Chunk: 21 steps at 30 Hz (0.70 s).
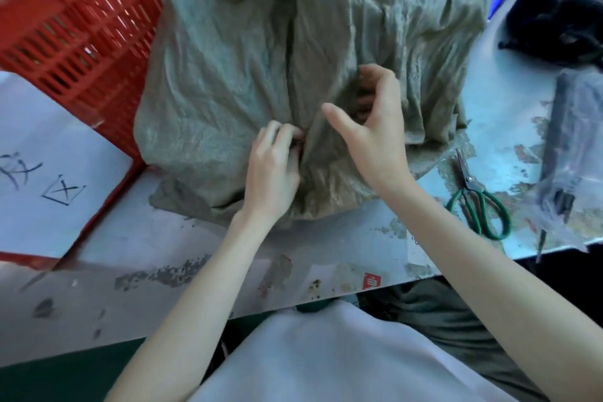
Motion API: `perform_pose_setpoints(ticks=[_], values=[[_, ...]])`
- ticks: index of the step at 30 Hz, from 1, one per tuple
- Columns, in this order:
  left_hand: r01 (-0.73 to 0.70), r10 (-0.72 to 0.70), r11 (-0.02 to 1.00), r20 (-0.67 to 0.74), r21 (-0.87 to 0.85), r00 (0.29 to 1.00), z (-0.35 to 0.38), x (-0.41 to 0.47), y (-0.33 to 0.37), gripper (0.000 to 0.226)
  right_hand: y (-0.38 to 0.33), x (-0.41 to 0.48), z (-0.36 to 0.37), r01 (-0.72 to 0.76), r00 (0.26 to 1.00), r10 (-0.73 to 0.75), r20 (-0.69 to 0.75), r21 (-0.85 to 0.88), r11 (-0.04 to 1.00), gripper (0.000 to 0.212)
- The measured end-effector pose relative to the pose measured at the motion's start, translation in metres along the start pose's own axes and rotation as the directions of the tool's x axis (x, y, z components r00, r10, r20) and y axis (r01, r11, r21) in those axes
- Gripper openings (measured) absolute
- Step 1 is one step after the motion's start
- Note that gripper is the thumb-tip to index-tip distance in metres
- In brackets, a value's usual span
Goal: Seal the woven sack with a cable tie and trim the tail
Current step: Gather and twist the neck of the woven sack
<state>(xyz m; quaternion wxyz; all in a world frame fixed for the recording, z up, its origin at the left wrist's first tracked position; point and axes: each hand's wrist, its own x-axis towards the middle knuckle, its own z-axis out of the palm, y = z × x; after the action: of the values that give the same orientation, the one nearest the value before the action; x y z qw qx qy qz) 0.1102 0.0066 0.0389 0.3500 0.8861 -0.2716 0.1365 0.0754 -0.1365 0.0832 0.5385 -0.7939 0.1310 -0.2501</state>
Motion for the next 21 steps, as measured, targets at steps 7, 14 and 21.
perform_pose_setpoints(ticks=[7, 14, 21], values=[[-0.050, 0.092, 0.987, 0.287, -0.151, 0.954, -0.020, -0.047, 0.012, 0.003, 0.003, 0.008, 0.007, -0.007, 1.000, 0.007, -0.004, -0.042, 0.999, 0.055], [-0.004, 0.047, 0.996, 0.458, -0.095, 0.888, -0.043, -0.044, -0.001, 0.004, 0.019, -0.003, 0.008, -0.018, 0.986, 0.030, 0.163, -0.078, 0.997, 0.022], [-0.048, 0.047, 0.999, -0.049, -0.012, 0.998, -0.052, 0.017, 0.004, 0.040, 0.034, -0.033, 0.002, -0.159, 0.920, 0.211, 0.331, -0.178, 0.971, 0.027]])
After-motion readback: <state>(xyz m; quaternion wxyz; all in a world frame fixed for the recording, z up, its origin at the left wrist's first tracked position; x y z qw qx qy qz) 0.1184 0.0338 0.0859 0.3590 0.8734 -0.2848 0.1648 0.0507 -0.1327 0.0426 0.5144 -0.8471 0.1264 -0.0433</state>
